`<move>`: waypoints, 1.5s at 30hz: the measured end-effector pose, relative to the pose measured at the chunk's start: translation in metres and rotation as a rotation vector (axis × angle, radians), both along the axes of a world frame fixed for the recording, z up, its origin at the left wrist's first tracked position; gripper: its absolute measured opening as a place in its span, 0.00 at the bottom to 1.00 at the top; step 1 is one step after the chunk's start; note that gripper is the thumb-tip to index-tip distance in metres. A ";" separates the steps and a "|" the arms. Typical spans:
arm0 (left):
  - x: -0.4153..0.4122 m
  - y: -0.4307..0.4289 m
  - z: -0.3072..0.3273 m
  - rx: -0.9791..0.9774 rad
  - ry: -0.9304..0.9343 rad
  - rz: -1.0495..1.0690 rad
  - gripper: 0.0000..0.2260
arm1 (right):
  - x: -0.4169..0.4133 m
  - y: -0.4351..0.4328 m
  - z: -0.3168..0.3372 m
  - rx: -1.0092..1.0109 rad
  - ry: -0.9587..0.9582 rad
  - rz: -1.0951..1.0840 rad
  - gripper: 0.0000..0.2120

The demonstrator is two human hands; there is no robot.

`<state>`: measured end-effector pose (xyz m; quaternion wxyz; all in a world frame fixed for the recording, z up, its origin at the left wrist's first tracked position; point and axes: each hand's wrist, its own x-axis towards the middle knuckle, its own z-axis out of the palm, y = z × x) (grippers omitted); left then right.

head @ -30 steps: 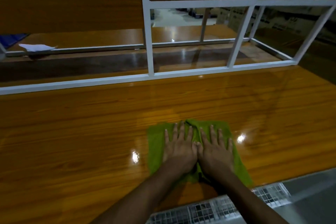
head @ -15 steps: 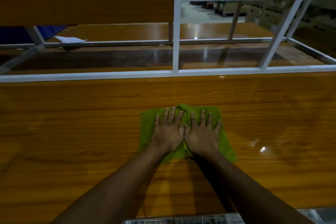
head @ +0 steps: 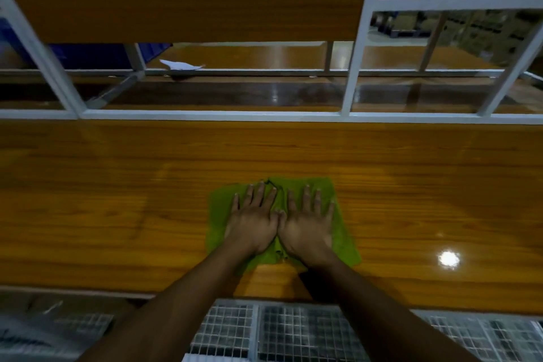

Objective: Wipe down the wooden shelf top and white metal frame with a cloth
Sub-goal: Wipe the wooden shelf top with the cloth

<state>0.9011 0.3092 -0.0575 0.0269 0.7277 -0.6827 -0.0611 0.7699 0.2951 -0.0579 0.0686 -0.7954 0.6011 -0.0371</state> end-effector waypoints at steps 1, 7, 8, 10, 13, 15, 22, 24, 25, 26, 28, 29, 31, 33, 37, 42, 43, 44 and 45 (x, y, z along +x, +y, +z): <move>0.011 0.010 0.000 0.001 -0.012 0.007 0.27 | 0.011 0.008 -0.001 0.008 0.005 0.010 0.40; 0.059 0.066 0.001 -0.022 -0.029 0.046 0.26 | 0.060 0.056 0.003 0.026 -0.015 0.060 0.35; 0.062 0.075 0.001 -0.024 -0.021 0.049 0.26 | 0.063 0.065 0.005 0.018 -0.019 0.068 0.39; 0.065 0.090 0.001 -0.030 -0.018 0.050 0.26 | 0.065 0.081 0.006 0.004 -0.022 0.084 0.42; 0.064 0.113 -0.001 -0.038 -0.041 0.043 0.27 | 0.065 0.103 0.005 0.006 -0.014 0.089 0.41; 0.062 0.126 -0.001 -0.039 -0.054 0.037 0.29 | 0.063 0.113 0.003 0.011 -0.013 0.088 0.40; 0.060 0.123 0.001 -0.034 -0.038 -0.003 0.34 | 0.064 0.110 -0.009 -0.043 -0.035 0.076 0.30; 0.062 0.113 0.001 -0.041 -0.036 -0.025 0.35 | 0.063 0.101 -0.006 -0.052 -0.031 0.111 0.32; 0.063 0.107 0.002 -0.045 -0.029 -0.032 0.35 | 0.063 0.095 -0.002 -0.021 -0.027 0.121 0.34; 0.064 0.099 0.002 -0.047 -0.020 -0.035 0.36 | 0.063 0.088 0.002 0.004 -0.025 0.121 0.36; 0.065 0.080 0.003 -0.049 -0.007 -0.034 0.36 | 0.065 0.069 0.007 0.012 -0.007 0.107 0.39; 0.067 0.071 0.003 -0.047 -0.010 -0.032 0.35 | 0.068 0.059 0.005 0.019 0.006 0.096 0.40; 0.070 0.051 0.001 -0.032 -0.033 -0.030 0.31 | 0.072 0.040 0.004 0.026 0.029 0.080 0.42; 0.072 0.031 -0.001 -0.009 -0.050 -0.031 0.28 | 0.075 0.021 0.002 0.015 0.042 0.078 0.42; 0.077 -0.011 -0.001 0.031 -0.014 -0.015 0.28 | 0.079 -0.017 0.000 0.046 0.021 0.065 0.30; 0.086 -0.061 0.001 0.031 -0.006 0.004 0.27 | 0.088 -0.071 -0.001 0.058 0.017 0.052 0.28; 0.088 -0.072 0.000 0.016 -0.003 0.004 0.27 | 0.090 -0.082 -0.001 0.057 0.015 0.051 0.28; 0.091 -0.083 -0.001 0.002 0.000 0.006 0.27 | 0.093 -0.093 -0.001 0.053 0.016 0.051 0.28; 0.093 -0.094 -0.002 -0.008 -0.001 0.011 0.27 | 0.095 -0.104 -0.001 0.051 0.020 0.050 0.28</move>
